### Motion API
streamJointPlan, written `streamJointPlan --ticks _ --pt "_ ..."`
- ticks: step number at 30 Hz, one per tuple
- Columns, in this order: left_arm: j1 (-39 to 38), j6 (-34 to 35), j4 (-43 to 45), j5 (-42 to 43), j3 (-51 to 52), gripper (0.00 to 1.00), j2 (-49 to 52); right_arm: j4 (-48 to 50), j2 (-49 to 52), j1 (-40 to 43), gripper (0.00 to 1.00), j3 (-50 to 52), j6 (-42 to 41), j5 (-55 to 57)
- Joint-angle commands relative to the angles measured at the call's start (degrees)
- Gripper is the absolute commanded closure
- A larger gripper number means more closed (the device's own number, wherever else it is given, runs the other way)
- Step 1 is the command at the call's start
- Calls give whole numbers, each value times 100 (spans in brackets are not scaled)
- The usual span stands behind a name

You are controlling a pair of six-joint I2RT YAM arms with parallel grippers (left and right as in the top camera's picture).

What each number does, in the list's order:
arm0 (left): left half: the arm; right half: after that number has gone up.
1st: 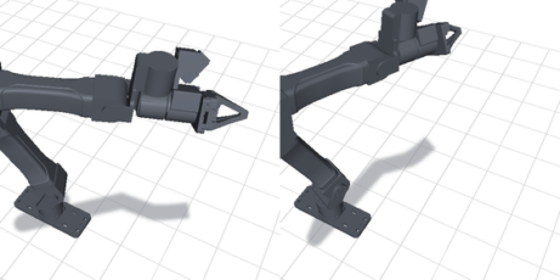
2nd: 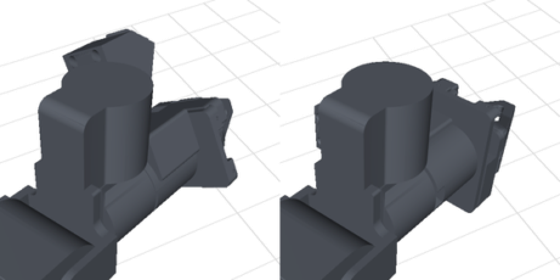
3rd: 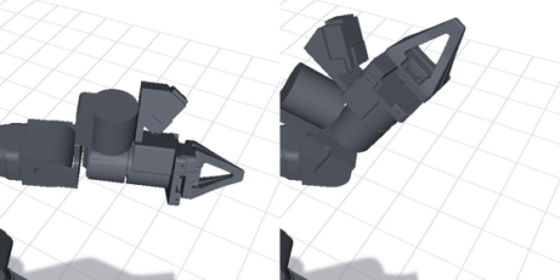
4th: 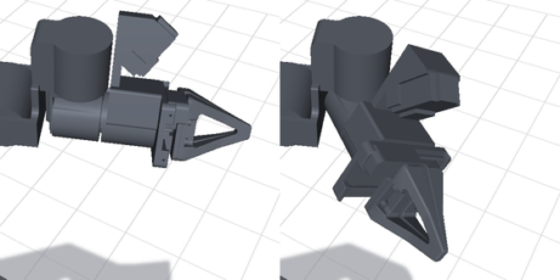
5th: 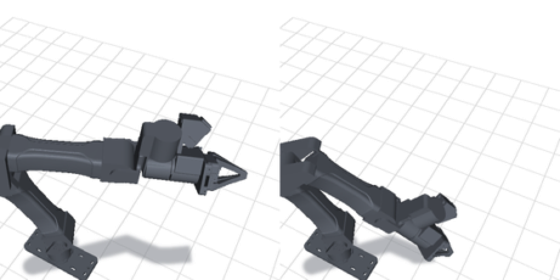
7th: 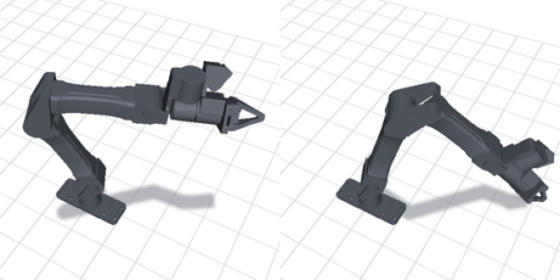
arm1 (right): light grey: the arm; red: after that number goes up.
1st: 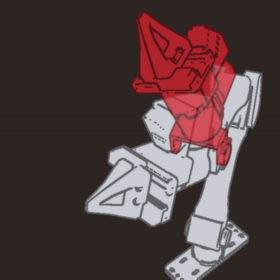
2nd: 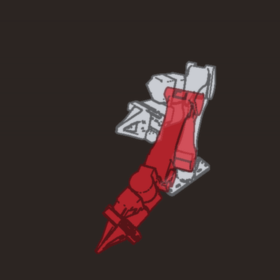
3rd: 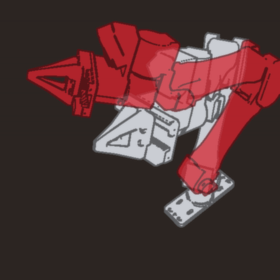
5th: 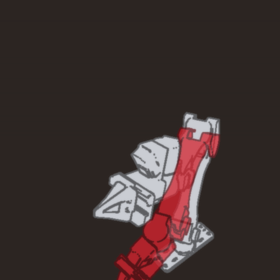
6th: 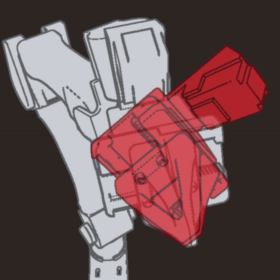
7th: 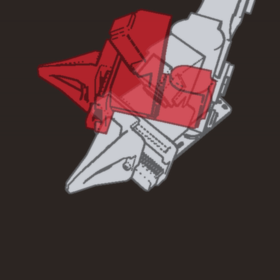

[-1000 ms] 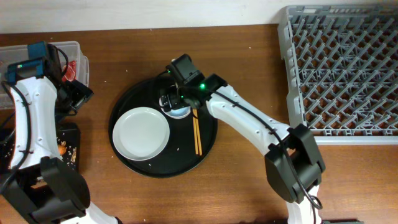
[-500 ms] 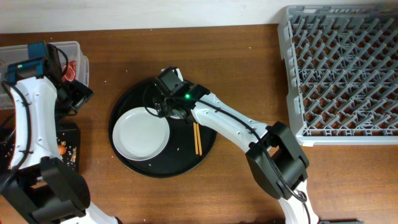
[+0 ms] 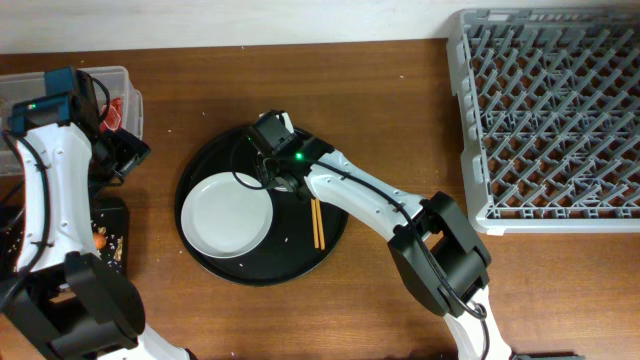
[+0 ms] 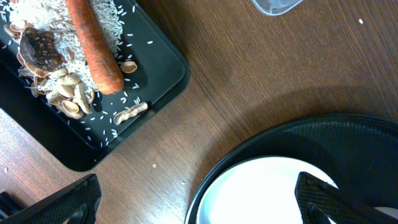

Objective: Sort waste into correct bins and load items into the dishwasher rack
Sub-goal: 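Lift the blue cup and carry it right toward the dish rack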

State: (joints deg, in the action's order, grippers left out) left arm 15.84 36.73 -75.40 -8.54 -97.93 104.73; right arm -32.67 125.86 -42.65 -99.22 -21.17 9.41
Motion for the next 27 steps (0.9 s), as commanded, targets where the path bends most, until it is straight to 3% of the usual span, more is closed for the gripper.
streamJointPlan --ticks 1,7,11,13,17,19,22,27 --pt "9 59 7 -26 -26 1 -68 -42 -37 -46 34 -125 -31 74" --pt "9 61 7 -26 -26 1 -68 -306 -890 81 33 -282 -28 184" --pt "9 61 7 -26 -26 1 -68 -861 -1980 778 34 -463 -24 184" --pt "9 59 7 -26 -26 1 -68 -1290 -2540 1488 34 -463 22 181" --pt "9 61 7 -26 -26 1 -68 -2341 -3357 3847 35 -463 367 157" --pt "9 59 7 -26 -26 1 -68 -2667 -3403 5383 35 -461 815 114" --pt "9 61 7 -26 -26 1 -70 -2671 -3215 6900 35 -450 1270 -800" --pt "9 61 7 -26 -26 1 -68 -2813 -2549 8011 35 -448 1283 -1182"
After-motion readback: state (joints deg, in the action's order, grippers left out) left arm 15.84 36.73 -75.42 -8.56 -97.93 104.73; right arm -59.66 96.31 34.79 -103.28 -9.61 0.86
